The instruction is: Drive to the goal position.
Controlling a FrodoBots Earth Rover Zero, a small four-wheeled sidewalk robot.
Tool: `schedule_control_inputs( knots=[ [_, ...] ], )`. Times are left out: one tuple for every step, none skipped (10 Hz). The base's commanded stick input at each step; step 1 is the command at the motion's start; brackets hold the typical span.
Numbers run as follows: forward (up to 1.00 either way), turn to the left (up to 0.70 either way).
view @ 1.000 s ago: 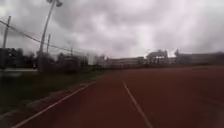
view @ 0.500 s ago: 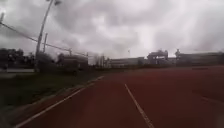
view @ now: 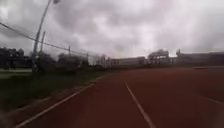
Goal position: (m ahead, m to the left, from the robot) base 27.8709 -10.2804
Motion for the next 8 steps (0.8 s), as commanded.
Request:
schedule_control_inputs(
  knots=[
    [0.7,0.0],
    [0.7,0.0],
    [0.7,0.0],
    [0.7,0.0],
    [0.7,0.0],
    [0.7,0.0],
    [0.7,0.0],
    [0.7,0.0]
  ],
)
